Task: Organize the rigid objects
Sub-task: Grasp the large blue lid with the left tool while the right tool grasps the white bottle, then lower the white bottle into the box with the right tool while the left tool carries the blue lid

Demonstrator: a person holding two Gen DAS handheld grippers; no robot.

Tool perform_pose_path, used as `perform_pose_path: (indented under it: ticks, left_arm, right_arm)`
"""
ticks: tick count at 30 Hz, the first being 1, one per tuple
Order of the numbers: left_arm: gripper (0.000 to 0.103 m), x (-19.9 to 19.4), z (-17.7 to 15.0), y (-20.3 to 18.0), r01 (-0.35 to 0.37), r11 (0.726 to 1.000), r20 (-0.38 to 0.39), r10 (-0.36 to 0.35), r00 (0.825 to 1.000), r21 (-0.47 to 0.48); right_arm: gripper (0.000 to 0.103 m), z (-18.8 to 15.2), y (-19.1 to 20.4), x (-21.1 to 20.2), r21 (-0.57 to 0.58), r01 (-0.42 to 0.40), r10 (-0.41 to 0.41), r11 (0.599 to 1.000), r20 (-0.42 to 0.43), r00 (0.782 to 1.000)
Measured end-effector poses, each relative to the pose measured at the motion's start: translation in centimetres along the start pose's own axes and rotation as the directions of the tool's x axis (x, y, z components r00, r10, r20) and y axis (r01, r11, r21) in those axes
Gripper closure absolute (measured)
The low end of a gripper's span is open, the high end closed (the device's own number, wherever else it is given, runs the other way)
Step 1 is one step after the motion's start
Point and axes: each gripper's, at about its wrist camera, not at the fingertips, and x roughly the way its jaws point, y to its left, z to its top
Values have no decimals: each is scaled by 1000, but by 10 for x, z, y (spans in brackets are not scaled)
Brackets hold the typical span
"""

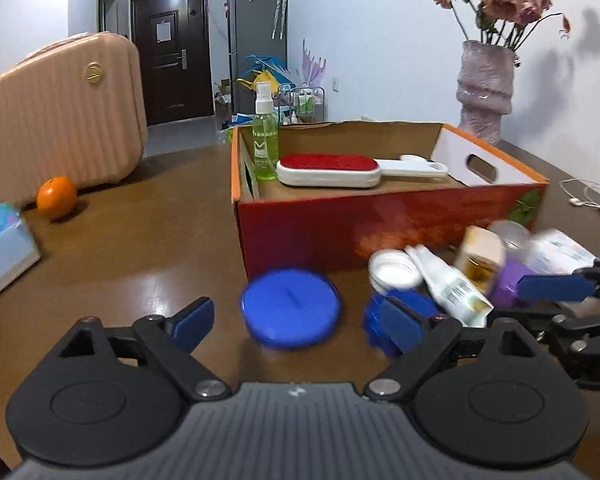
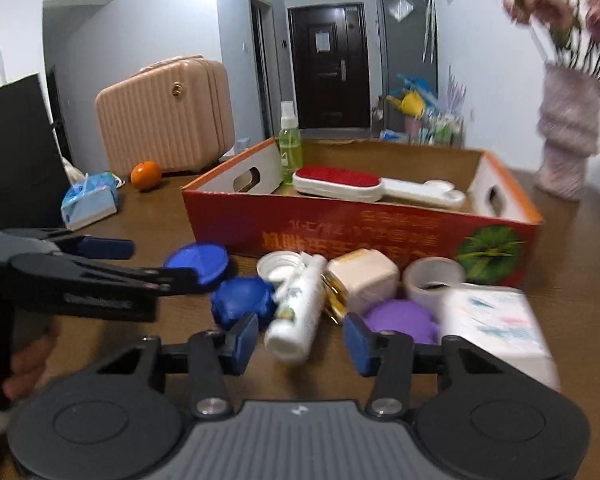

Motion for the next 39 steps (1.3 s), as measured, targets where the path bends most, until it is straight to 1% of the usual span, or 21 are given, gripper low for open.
perform_pose_path:
  ticks: [4,6,8,10,13,16,18,21,23,24,25,26,27,28,30,32,33,34,36,37,39]
  left_arm:
    - [13,32,12,10,12,1000,-39,-13,999,-9]
    - [13,44,12,11,0,1000,-53,0,999,4]
    - [21,49,9,13,-13,1000,-50,12,999,-8]
    - [35,55,5,14,4,1000,-77,-4,997,-12]
    - [36,48,5,14,-7,1000,-74,6,997,-18]
    - [36,30,-3,14,-18,999,-91,16,996,-28]
    - [36,3,-16,13,-11,1000,-84,8,996,-25]
    - [36,-41,-42,7,27,1000,-53,-27,998,-16]
    - [36,-60,-57,-1,50,999,-56,-51,997,-7]
    - [35,-65,-61,-6,64,998,-59,-64,996,-5]
    - [36,-67,-65,-10,70,997,-65,-69,995,12]
    - [36,-68,-67,-16,64,997,-70,-61,996,41]
    - [34,-68,-70,-22,50,996,-72,-44,996,77]
    - [28,-69,-72,-25,42,994,-57,-37,998,98]
    - [23,-69,-73,-28,48,992,-53,-42,998,119]
    - [23,-65,-74,-25,76,993,-63,-71,996,93]
    - [32,-64,-72,-22,85,994,-77,-79,994,66]
    - [36,-63,-71,-20,88,995,-84,-84,993,49]
    - [36,-66,-70,-18,63,997,-80,-60,995,41]
    - [36,-68,-70,-17,56,998,-82,-53,995,34]
    - [36,-76,-69,-15,60,998,-55,-59,997,11]
  right_arm:
    - [63,11,-2,36,47,22,-20,999,-47,999]
    - [64,11,-3,43,60,25,-22,998,-43,999]
    - [69,9,-3,43,52,12,-10,999,-35,999]
    - [71,7,-2,38,43,2,0,999,-47,999]
    - [71,-2,-2,21,13,-2,3,1000,-61,998]
    - [71,-14,0,-2,-36,-12,9,999,-93,996]
    - [71,-23,4,-21,-68,-9,1,998,-115,993]
    - [71,-38,10,-41,-71,-27,16,997,-149,989]
    - [70,-43,14,-43,-66,-38,27,997,-163,986]
    - [68,-44,16,-43,-67,-35,24,997,-157,987]
    - [60,-42,17,-41,-68,-29,18,997,-156,988]
    - [56,-39,17,-39,-63,-30,20,998,-156,988]
    - [50,-35,17,-36,-52,-45,37,998,-151,988]
    - [47,-30,15,-32,-35,-55,49,998,-149,988]
    - [48,-21,9,-24,6,-64,64,998,-162,985]
    - [55,-13,4,-12,33,-48,53,998,-179,983]
    - [70,-11,3,-7,19,-38,40,999,-189,981]
    - [81,-11,4,-4,11,-28,29,1000,-190,981]
    - [82,-10,6,-9,1,-25,24,1000,-179,984]
    - [85,-10,6,-14,6,-26,27,1000,-157,987]
    - [85,-9,6,-31,6,-18,19,1000,-102,995]
